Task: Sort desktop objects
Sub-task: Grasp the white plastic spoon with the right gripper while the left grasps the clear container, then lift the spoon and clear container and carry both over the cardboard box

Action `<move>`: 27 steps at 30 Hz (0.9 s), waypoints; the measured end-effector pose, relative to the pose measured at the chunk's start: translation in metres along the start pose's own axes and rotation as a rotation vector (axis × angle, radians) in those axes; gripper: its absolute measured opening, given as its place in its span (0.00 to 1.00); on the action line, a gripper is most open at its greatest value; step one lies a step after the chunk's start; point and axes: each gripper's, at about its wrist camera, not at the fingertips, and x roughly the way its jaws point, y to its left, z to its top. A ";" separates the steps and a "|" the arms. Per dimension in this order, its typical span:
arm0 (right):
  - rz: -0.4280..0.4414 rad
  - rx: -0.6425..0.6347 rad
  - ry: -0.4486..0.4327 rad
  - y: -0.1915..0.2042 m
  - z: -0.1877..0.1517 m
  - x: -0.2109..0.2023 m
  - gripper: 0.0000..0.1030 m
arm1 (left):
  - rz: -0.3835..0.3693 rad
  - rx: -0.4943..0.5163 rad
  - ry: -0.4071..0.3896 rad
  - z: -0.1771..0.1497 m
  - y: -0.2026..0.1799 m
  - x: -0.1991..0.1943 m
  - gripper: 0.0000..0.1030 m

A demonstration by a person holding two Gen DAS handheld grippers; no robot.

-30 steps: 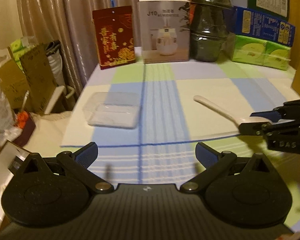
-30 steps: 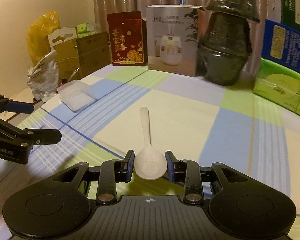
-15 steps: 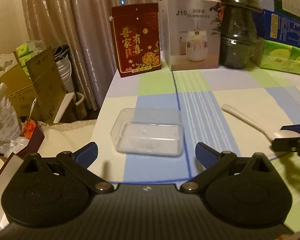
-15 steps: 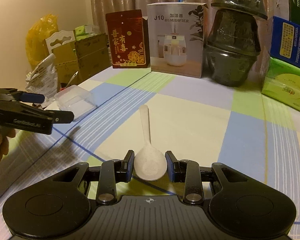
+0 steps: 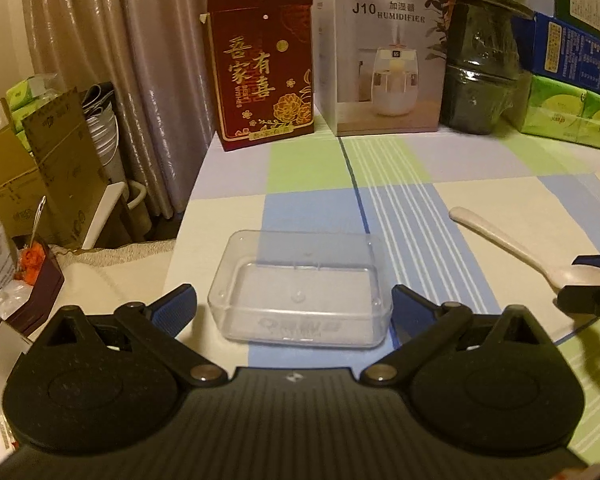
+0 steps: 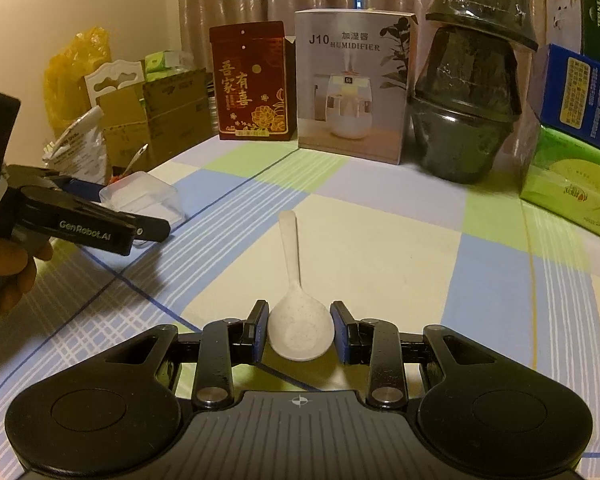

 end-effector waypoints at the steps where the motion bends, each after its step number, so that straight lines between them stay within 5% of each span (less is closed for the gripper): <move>1: -0.002 0.001 0.000 0.000 0.000 0.000 0.29 | -0.001 -0.004 0.006 0.001 0.000 0.000 0.88; 14: -0.060 0.030 0.031 -0.016 -0.005 -0.015 0.29 | -0.002 -0.069 0.038 -0.024 -0.041 -0.042 0.81; 27: -0.106 0.121 0.089 -0.036 -0.040 -0.108 0.29 | -0.122 -0.013 0.106 -0.042 -0.120 -0.111 0.81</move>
